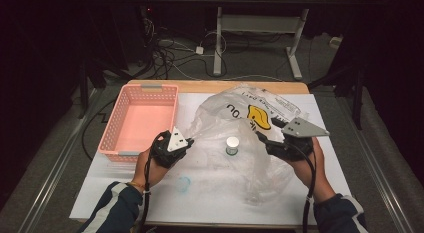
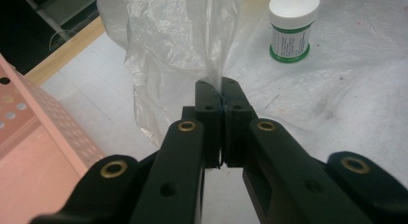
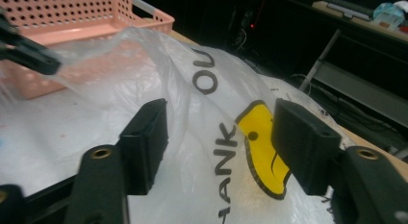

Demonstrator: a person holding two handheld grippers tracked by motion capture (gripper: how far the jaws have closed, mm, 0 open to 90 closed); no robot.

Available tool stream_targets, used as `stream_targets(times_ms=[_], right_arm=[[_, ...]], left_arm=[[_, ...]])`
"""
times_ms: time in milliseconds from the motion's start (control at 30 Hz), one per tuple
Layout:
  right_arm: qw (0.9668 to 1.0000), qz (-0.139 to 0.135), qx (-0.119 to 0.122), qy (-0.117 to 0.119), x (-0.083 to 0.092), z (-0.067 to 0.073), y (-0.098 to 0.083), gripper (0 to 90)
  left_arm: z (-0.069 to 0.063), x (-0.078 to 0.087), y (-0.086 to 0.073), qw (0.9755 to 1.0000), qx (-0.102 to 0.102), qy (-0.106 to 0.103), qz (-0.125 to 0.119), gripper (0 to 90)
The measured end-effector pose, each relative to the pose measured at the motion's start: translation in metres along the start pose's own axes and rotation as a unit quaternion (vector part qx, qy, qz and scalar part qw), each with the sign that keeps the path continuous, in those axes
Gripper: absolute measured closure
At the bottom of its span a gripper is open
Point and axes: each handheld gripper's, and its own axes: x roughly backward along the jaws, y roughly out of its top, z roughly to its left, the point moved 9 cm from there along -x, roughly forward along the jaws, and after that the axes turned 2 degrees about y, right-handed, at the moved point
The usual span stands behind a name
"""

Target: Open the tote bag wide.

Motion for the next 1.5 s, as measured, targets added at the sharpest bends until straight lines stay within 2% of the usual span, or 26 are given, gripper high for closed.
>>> stream_targets(times_ms=[67,133,200,267,367,433,600,633,667,767,800,867,933,967,1000,1100,1167,1367,1500], right_arm=[[0.9999,-0.008,0.002,0.014,0.014,0.008,-0.002,33.6],[0.9996,-0.008,0.019,0.021,0.028,0.018,-0.008,30.9],[0.9983,-0.006,0.021,0.054,0.038,0.034,-0.017,29.3],[0.9968,0.01,0.029,0.073,0.042,0.05,-0.031,24.7],[0.9936,0.029,0.023,0.107,0.044,0.073,-0.052,19.2],[0.9899,0.046,0.023,0.132,0.044,0.087,-0.066,16.0],[0.9816,0.092,0.042,0.162,0.04,0.105,-0.091,16.0],[0.9816,0.1,0.046,0.156,0.036,0.106,-0.095,16.7],[0.9799,0.115,0.052,0.155,0.032,0.107,-0.1,16.8],[0.9748,0.144,0.071,0.155,0.022,0.11,-0.116,22.2],[0.9724,0.151,0.076,0.16,0.019,0.11,-0.12,27.3],[0.9707,0.164,0.094,0.149,0.014,0.107,-0.128,35.8],[0.9679,0.174,0.102,0.15,0.011,0.104,-0.132,51.0],[0.9679,0.177,0.104,0.146,0.009,0.102,-0.133,57.2],[0.9693,0.174,0.096,0.144,0.008,0.1,-0.132,64.8],[0.9714,0.172,0.098,0.131,0.005,0.094,-0.131,77.9],[0.9735,0.168,0.097,0.122,0.006,0.09,-0.128,83.5],[0.9849,0.111,0.089,0.099,0.01,0.078,-0.106,87.9],[0.9893,0.082,0.087,0.084,0.017,0.071,-0.09,88.3]], left_arm=[[-0.001,0.0,-0.001,1.0,-0.002,-0.001,0.001,85.6],[-0.003,-0.001,-0.001,1.0,-0.006,-0.002,0.002,85.6],[-0.005,-0.003,-0.001,0.9999,-0.01,-0.003,0.004,85.6],[-0.007,-0.003,-0.001,0.9999,-0.008,-0.007,0.007,85.6],[-0.009,-0.004,-0.001,0.9999,-0.011,-0.007,0.008,85.6],[-0.009,-0.005,-0.002,0.9999,-0.013,-0.007,0.008,85.6],[-0.01,-0.007,-0.002,0.9998,-0.015,-0.006,0.008,85.5],[-0.01,-0.007,-0.002,0.9999,-0.013,-0.007,0.007,85.5],[-0.009,-0.007,-0.002,0.9999,-0.013,-0.006,0.008,85.5],[-0.009,-0.006,-0.002,0.9999,-0.013,-0.005,0.005,85.5],[-0.008,-0.006,-0.002,0.9999,-0.015,-0.002,0.006,85.4],[-0.008,-0.006,-0.002,0.9998,-0.017,0.001,0.005,85.4],[-0.007,-0.006,-0.002,0.9998,-0.02,0.003,0.005,85.4],[-0.007,-0.006,-0.002,0.9998,-0.02,0.003,0.005,85.4],[-0.007,-0.006,-0.002,0.9998,-0.02,0.003,0.004,85.4],[-0.007,-0.006,-0.002,0.9998,-0.02,0.003,0.003,85.4],[-0.007,-0.006,-0.002,0.9998,-0.02,0.003,0.002,85.4],[-0.004,-0.003,0.0,0.9997,-0.021,0.014,-0.002,85.5],[0.001,0.007,-0.001,0.9994,-0.026,0.021,-0.005,85.6]])
